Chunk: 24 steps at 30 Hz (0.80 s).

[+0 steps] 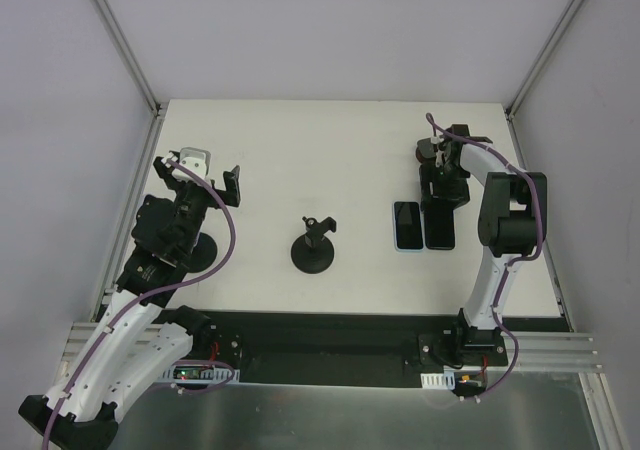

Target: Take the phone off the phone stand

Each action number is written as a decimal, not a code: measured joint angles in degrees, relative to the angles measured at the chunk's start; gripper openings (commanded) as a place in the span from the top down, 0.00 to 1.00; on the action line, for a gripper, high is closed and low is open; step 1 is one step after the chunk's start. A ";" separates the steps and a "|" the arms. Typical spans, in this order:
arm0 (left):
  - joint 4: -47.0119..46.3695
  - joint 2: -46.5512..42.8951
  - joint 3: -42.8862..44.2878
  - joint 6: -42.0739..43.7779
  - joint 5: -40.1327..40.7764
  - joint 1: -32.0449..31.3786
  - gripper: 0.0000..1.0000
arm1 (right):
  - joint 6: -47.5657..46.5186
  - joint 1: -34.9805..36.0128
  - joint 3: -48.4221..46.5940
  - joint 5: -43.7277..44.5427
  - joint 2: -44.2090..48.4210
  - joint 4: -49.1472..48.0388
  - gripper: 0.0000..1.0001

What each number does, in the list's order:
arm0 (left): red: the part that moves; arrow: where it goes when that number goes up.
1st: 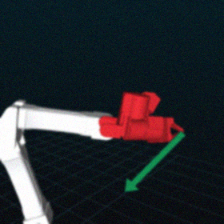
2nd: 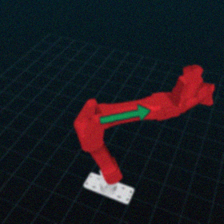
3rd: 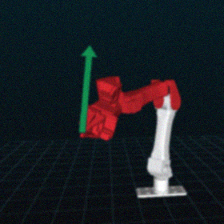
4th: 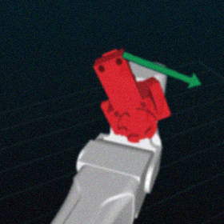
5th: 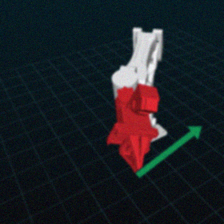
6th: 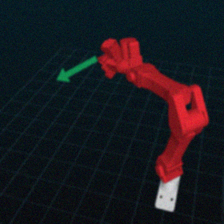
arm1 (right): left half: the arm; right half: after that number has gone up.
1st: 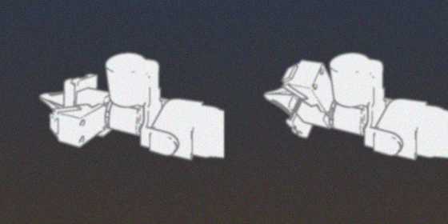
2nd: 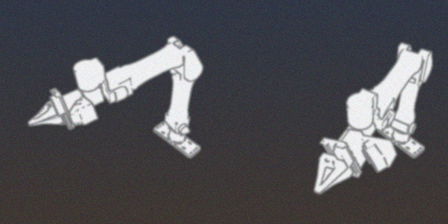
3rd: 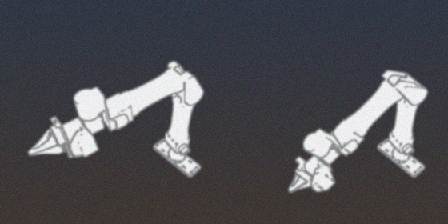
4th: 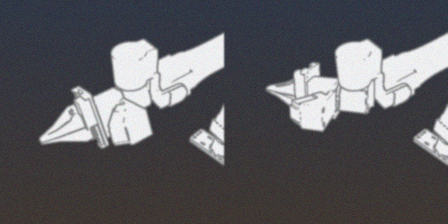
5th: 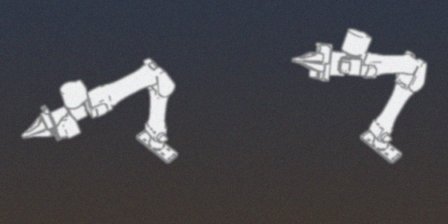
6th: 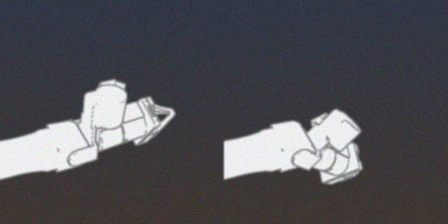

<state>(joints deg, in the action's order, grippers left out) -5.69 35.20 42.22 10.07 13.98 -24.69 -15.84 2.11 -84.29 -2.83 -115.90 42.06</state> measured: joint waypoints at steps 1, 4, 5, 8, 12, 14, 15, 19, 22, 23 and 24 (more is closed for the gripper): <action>0.00 0.00 0.00 0.00 -0.02 0.00 0.05 | 0.00 0.00 0.00 0.00 0.00 0.00 0.36; -0.02 0.00 0.00 0.00 -0.09 0.00 0.05 | 0.00 0.00 0.00 0.00 0.02 0.00 0.30; -0.02 0.00 0.00 0.00 -0.20 0.00 0.05 | 0.02 0.00 0.00 0.00 0.02 0.00 0.27; -0.02 0.02 0.00 0.00 -0.33 0.00 0.05 | 0.02 0.00 0.00 0.00 0.02 0.00 0.21; -0.04 0.04 0.00 0.00 -0.42 0.00 0.06 | 0.28 -0.09 0.09 -0.13 0.02 -0.24 0.15; -0.02 0.04 0.00 0.00 -0.44 0.00 0.05 | 0.39 -0.17 0.09 -0.35 0.02 -0.33 0.13; -0.04 0.04 0.00 0.00 -0.44 0.00 0.05 | 0.55 -0.22 0.09 -0.52 0.02 -0.35 0.12; -0.04 0.07 0.00 -0.02 -0.44 0.00 0.05 | 0.87 -0.42 0.17 -1.11 0.13 -0.50 0.12; -0.04 0.11 0.00 0.00 -0.46 0.00 0.06 | 1.33 -0.59 0.57 -1.51 0.52 -0.94 0.11; -0.04 0.11 0.00 0.00 -0.46 0.00 0.05 | 1.51 -0.76 0.74 -1.92 0.72 -1.18 0.12; -0.04 0.11 -0.02 0.00 -0.48 0.00 0.06 | 1.66 -0.90 0.76 -2.25 0.76 -1.27 0.11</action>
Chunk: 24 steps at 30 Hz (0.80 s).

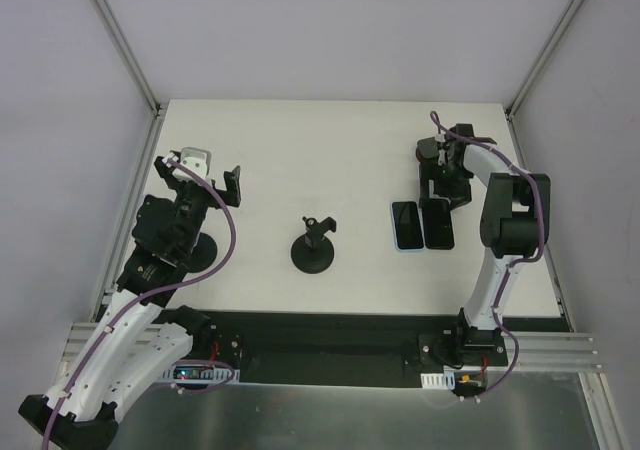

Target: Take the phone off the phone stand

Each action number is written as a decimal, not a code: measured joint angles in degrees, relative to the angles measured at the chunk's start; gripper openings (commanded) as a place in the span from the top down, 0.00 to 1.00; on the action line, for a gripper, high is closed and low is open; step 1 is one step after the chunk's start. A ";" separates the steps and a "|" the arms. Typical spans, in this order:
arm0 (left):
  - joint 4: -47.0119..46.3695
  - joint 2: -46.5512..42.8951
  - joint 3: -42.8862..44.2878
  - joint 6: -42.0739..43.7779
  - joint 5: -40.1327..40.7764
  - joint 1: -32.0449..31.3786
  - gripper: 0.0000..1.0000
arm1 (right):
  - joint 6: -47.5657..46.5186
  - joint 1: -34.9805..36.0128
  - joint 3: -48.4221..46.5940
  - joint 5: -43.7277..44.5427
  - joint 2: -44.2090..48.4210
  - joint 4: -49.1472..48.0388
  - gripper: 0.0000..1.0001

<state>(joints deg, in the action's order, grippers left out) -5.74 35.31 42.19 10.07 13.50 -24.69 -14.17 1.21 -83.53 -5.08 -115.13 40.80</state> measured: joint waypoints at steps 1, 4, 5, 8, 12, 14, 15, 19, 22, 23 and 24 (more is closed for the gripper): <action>0.00 0.02 0.02 0.00 0.00 0.00 0.05 | 0.20 -0.22 0.00 -0.46 0.02 -0.35 0.12; 0.00 0.07 0.00 -0.02 0.00 0.00 0.05 | 0.61 -0.76 0.00 -1.81 0.02 -0.79 0.12; 0.00 0.07 0.00 0.00 0.00 0.00 0.05 | 0.68 -0.87 0.04 -2.05 0.04 -0.90 0.12; 0.00 0.07 0.00 0.00 0.00 0.00 0.05 | 0.90 -1.14 0.72 -2.89 0.50 -1.53 0.12; 0.00 0.11 0.02 -0.02 -0.22 0.00 0.05 | 1.09 -1.33 1.55 -3.58 1.07 -2.40 0.12; 0.00 0.11 0.00 -0.02 -0.61 0.00 0.06 | 1.09 -1.46 1.75 -4.22 1.25 -2.64 0.12; 0.00 0.11 0.00 -0.02 -0.87 0.00 0.06 | 1.14 -1.49 1.86 -4.55 1.29 -2.82 0.12; 0.00 0.11 0.00 -0.02 -1.09 0.00 0.06 | 1.29 -1.51 1.90 -6.25 1.40 -3.15 0.13; 0.00 0.15 0.00 0.00 -1.11 0.00 0.06 | 1.40 -1.51 2.47 -7.17 1.84 -3.87 0.13; 0.00 0.28 0.00 -0.02 -1.14 0.00 0.05 | 1.42 -1.51 2.82 -7.28 2.12 -4.15 0.13; 0.00 0.33 0.00 -0.02 -1.16 0.00 0.06 | 1.55 -1.51 3.32 -7.39 2.62 -4.55 0.13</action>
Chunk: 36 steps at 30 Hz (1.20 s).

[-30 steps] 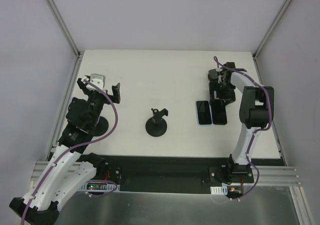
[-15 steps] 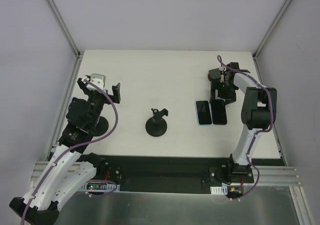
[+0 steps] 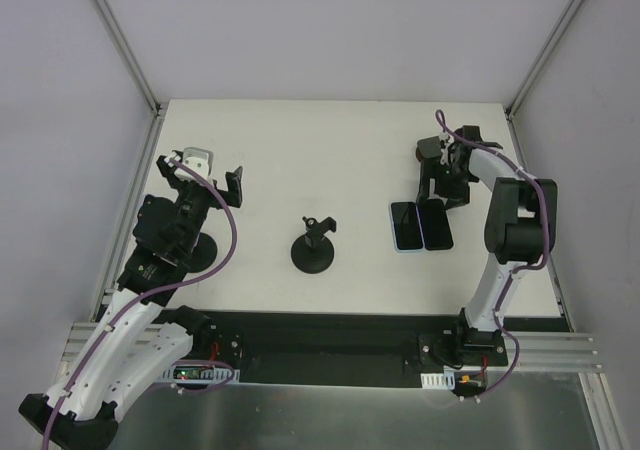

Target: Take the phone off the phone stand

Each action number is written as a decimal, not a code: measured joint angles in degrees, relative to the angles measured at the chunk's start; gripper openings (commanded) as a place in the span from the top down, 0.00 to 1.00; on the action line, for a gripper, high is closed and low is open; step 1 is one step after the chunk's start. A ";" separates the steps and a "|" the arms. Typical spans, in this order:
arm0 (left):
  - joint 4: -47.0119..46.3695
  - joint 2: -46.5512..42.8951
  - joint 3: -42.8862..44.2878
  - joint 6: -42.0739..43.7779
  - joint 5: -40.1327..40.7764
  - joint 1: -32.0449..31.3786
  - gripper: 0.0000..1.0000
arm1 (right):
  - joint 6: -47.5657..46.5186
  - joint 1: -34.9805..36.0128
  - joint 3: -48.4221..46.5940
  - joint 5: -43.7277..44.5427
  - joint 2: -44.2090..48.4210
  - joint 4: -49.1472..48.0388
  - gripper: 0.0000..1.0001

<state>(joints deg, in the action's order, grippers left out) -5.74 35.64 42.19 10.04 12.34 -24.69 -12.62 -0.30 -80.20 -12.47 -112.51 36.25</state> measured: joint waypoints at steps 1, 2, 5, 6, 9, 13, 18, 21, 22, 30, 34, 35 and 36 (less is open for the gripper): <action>0.00 0.00 0.00 0.00 0.00 0.00 0.05 | 0.15 0.02 0.50 -0.02 0.66 -0.15 0.13; 0.00 0.02 0.00 0.00 -0.04 0.00 0.06 | 0.28 0.04 1.03 -0.02 1.49 -0.26 0.13; 0.00 0.15 0.00 0.00 -0.15 0.00 0.05 | 0.66 0.28 2.58 0.02 5.31 -0.61 0.13; 0.00 0.26 0.00 0.00 -0.15 0.00 0.05 | 0.66 0.50 2.95 -0.02 6.73 -0.66 0.13; 0.00 0.39 0.00 0.00 -0.24 0.00 0.06 | 0.50 2.47 3.34 -0.44 12.15 -1.42 0.13; -0.02 0.59 0.00 0.00 -0.35 0.00 0.06 | -1.57 8.07 3.30 -2.67 18.91 -3.67 0.13; -0.02 0.98 0.00 0.00 -0.35 0.00 0.05 | -5.55 19.19 2.60 -6.69 21.46 -4.50 0.17; 0.00 1.03 0.00 0.00 -0.35 0.00 0.06 | -7.85 25.18 2.14 -9.11 21.46 -4.37 0.20; 0.00 1.01 0.00 0.00 -0.35 0.00 0.05 | -8.61 27.32 1.70 -9.81 21.46 -3.85 0.21; -0.02 1.01 0.00 -0.02 -0.42 0.00 0.06 | -12.17 34.60 -2.43 -12.74 21.53 -0.92 0.25; -0.02 1.01 0.00 -0.02 -0.46 0.00 0.06 | -13.00 36.63 -2.86 -13.33 21.94 0.11 0.27; -0.02 1.01 0.00 -0.04 -0.52 0.00 0.05 | -13.11 37.09 -2.91 -13.40 22.03 0.48 0.27; -0.02 1.01 0.00 -0.04 -0.72 0.00 0.05 | -13.25 37.53 -3.02 -13.42 22.08 0.85 0.28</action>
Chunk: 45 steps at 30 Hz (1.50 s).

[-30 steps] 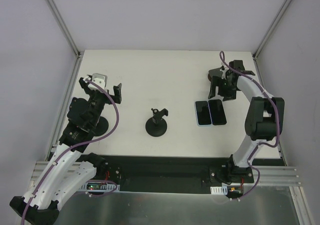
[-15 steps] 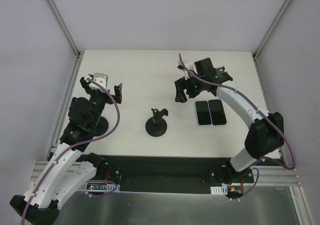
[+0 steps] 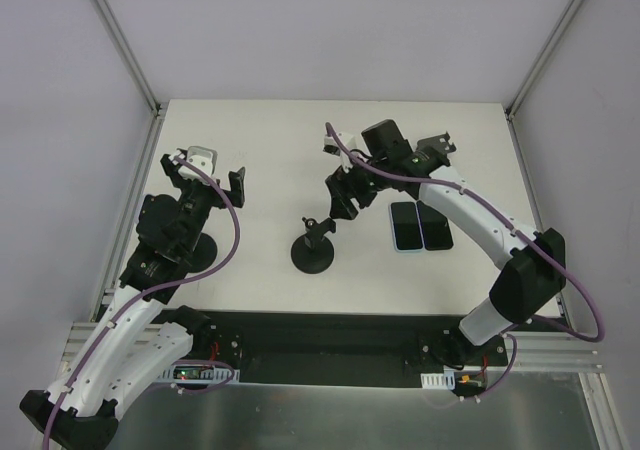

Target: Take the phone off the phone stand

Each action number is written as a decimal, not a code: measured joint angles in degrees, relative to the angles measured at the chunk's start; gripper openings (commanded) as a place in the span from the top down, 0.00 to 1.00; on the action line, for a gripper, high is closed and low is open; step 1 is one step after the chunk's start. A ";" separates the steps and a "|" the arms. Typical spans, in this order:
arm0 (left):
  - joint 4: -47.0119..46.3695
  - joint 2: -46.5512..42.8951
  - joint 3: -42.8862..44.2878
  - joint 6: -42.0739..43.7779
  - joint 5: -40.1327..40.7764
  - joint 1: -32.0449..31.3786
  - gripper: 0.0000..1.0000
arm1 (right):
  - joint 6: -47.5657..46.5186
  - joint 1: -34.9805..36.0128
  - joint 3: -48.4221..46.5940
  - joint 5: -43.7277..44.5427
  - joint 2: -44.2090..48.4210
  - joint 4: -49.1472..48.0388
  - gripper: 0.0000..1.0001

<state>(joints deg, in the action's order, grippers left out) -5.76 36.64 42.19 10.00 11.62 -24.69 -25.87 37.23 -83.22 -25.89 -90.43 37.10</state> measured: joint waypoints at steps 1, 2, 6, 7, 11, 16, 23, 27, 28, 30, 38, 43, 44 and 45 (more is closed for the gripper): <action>0.00 0.00 0.00 0.00 -0.22 0.00 0.05 | -0.17 0.39 -0.15 0.00 0.00 0.22 0.28; 0.00 0.00 0.00 0.00 -0.42 0.00 0.06 | -0.31 0.72 -0.33 0.00 0.00 0.39 0.29; 0.00 0.00 0.00 -0.02 -0.68 0.00 0.05 | -0.63 2.14 -1.05 0.00 0.00 1.29 0.31; 0.00 0.00 0.00 -0.02 -0.68 0.00 0.05 | -0.70 2.73 -1.09 0.00 -0.02 1.53 0.32; 0.00 0.00 0.00 -0.02 -0.70 0.00 0.05 | -0.98 4.39 -1.11 0.00 -0.07 2.82 0.33; 0.00 0.00 0.00 -0.02 -0.70 0.00 0.06 | -1.25 5.46 -1.29 0.02 -0.09 3.78 0.37; 0.00 0.00 0.00 -0.02 -0.70 0.00 0.05 | -1.42 5.77 -1.44 1.07 -1.42 3.87 0.51; 0.00 -0.02 0.00 -0.02 -0.70 0.00 0.05 | -1.49 5.77 -1.53 1.57 -3.32 3.96 0.74; 0.00 -0.02 0.00 -0.04 -0.70 0.00 0.05 | -1.42 5.79 -1.75 1.95 -3.82 3.96 0.85; 0.00 -0.02 0.00 -0.04 -0.70 0.00 0.05 | -1.57 5.84 -1.95 3.30 -4.17 3.87 0.94; 0.02 -0.02 0.00 -0.02 -0.70 0.00 0.06 | -2.32 4.39 -3.43 11.13 -4.24 3.69 0.99; 0.02 -0.02 0.00 -0.02 -0.68 0.00 0.06 | -0.90 -3.54 -4.63 14.45 -5.18 2.03 0.99; 0.02 -0.02 0.00 -0.02 -0.68 0.00 0.06 | -0.33 -5.68 -5.07 15.45 -5.60 1.33 0.99; 0.02 -0.02 0.00 -0.02 -0.68 0.00 0.05 | 0.09 -6.99 -5.46 16.48 -5.92 0.79 0.99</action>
<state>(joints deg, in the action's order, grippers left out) -5.74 36.62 42.19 9.98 10.94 -24.69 -25.78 30.24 -88.68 -9.41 -96.36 37.89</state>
